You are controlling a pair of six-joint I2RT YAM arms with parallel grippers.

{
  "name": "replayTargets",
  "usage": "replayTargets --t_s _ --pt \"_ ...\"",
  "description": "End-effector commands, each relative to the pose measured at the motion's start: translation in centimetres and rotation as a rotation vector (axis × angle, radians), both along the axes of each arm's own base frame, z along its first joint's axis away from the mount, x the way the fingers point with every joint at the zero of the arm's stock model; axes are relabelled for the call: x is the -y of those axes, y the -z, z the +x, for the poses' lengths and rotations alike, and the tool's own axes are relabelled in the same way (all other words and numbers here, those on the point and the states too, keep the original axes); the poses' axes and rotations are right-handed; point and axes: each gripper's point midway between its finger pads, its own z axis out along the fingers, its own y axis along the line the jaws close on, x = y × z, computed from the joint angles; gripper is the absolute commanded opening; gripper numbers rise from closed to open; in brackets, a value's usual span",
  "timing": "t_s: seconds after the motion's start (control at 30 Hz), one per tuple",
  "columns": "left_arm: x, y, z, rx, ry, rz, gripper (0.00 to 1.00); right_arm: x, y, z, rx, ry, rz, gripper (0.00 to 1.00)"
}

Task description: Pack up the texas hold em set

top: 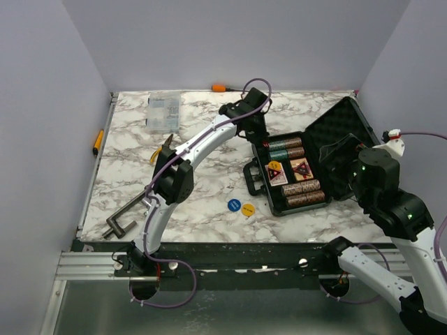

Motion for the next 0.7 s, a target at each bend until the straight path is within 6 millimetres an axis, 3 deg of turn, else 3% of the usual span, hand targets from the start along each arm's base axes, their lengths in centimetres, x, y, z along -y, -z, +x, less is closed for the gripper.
replayTargets --t_s 0.0,0.17,0.67 --pt "0.2 -0.3 2.2 -0.051 -0.067 -0.087 0.00 1.0 0.2 0.0 0.014 0.026 -0.058 0.98" --pt "0.1 0.7 3.9 -0.082 -0.106 -0.131 0.00 1.4 0.4 0.0 0.018 0.036 -0.087 0.98" --pt "1.1 4.4 5.2 -0.224 -0.249 -0.203 0.00 2.0 1.4 0.0 0.009 0.060 -0.120 0.99"
